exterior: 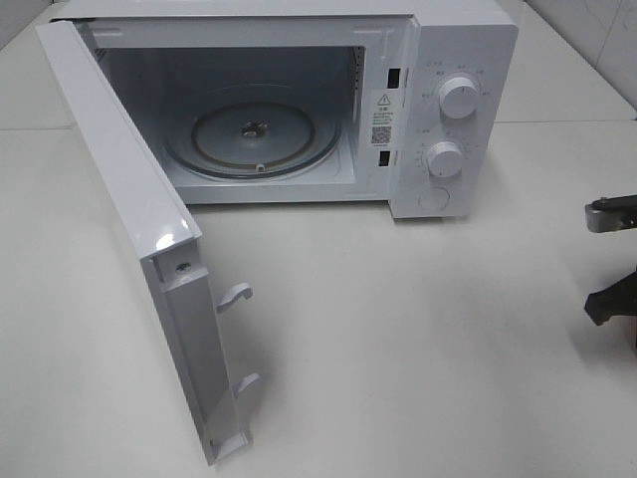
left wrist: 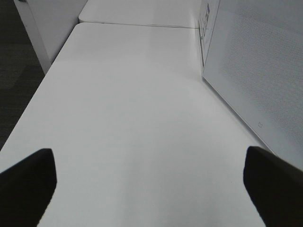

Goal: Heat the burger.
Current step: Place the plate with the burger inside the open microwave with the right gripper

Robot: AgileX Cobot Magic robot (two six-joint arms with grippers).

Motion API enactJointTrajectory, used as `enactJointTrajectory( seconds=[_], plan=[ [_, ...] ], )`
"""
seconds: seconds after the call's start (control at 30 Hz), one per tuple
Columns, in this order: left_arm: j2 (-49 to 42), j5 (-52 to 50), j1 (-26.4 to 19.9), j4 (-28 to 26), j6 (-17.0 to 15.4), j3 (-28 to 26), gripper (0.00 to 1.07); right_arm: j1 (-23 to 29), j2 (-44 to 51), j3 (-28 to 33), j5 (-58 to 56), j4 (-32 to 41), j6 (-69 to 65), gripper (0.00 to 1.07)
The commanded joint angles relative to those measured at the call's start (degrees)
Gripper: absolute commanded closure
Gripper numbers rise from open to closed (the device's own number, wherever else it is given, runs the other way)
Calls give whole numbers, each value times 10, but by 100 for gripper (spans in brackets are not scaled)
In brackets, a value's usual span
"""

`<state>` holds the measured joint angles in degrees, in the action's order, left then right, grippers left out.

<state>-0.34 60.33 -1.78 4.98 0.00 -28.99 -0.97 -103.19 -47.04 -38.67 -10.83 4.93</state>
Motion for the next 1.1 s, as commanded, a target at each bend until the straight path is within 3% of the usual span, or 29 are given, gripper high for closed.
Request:
enactJointTrajectory(
  seconds=[0.03, 0.6, 0.67, 0.77, 0.9, 0.97, 1.03, 1.1],
  plan=[
    [-10, -3, -2, 1, 0, 1, 1, 21, 19, 15, -12, -11, -23, 107],
    [-10, -3, -2, 1, 0, 1, 1, 171, 162, 41, -126, -111, -104, 107],
    [-10, -3, -2, 1, 0, 1, 1, 222, 195, 41, -154, -119, -111, 107],
    [-10, -3, -2, 1, 0, 1, 1, 236, 205, 41, -160, -119, -112, 107],
    [-10, -3, -2, 1, 0, 1, 1, 311, 250, 44, -183, -120, -119, 107],
    [-10, -3, -2, 1, 0, 1, 1, 323, 258, 48, -183, -123, -121, 107],
    [-10, -3, -2, 1, 0, 1, 1, 379, 292, 76, -186, -128, -132, 107],
    [-10, -3, -2, 1, 0, 1, 1, 390, 297, 83, -189, -129, -139, 107]
  ],
)
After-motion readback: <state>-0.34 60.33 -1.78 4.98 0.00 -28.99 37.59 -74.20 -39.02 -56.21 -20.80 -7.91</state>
